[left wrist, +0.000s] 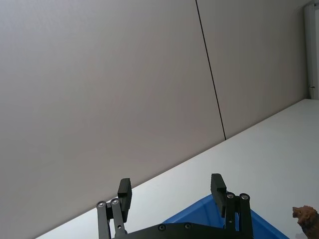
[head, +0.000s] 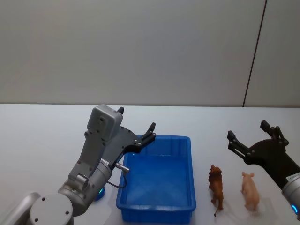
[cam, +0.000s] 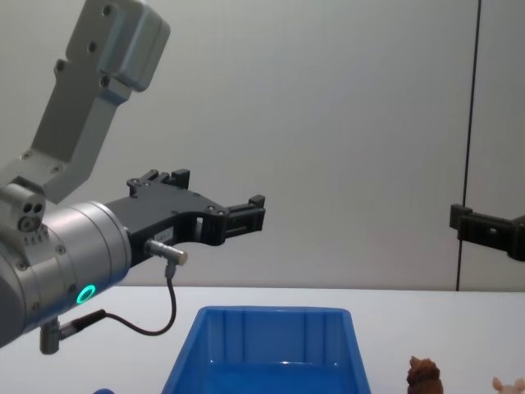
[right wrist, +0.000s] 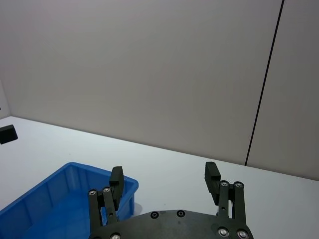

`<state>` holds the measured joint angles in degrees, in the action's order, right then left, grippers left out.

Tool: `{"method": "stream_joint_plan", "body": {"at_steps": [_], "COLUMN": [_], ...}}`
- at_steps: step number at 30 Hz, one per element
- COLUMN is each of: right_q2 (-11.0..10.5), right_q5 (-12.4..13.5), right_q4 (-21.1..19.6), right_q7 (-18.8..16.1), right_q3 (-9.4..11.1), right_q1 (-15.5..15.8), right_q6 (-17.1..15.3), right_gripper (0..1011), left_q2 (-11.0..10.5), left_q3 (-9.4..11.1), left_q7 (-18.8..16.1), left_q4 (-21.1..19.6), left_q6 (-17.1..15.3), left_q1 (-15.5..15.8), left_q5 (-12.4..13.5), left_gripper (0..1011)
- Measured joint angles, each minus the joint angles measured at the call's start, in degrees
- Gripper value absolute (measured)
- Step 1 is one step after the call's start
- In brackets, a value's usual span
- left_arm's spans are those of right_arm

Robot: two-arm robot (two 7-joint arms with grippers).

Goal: Pick up the two dolls from the table and place them into the box.

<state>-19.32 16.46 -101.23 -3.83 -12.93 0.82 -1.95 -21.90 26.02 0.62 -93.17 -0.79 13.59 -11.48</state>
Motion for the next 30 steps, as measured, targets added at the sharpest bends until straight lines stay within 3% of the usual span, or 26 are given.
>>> {"method": "stream_joint_plan", "body": {"at_steps": [11,30], "right_q2": [0.8,2.7], "right_q5": [-0.3,-2.9], "right_q4": [0.8,4.7], "right_q7": [1.3,6.0], "right_q3": [-0.1,-0.8], "right_q1": [-0.6,-1.2], "right_q6": [-1.7,-10.2], "right_gripper": [1001,1001], "left_q2": [0.0,0.0], "left_q3": [0.0,0.0], "left_q7": [0.0,0.0], "left_q4": [0.0,0.0], "left_q6": [0.0,0.0], "left_q1": [0.0,0.0], "left_q5": [0.0,0.0], "left_gripper": [1001,1001]}}
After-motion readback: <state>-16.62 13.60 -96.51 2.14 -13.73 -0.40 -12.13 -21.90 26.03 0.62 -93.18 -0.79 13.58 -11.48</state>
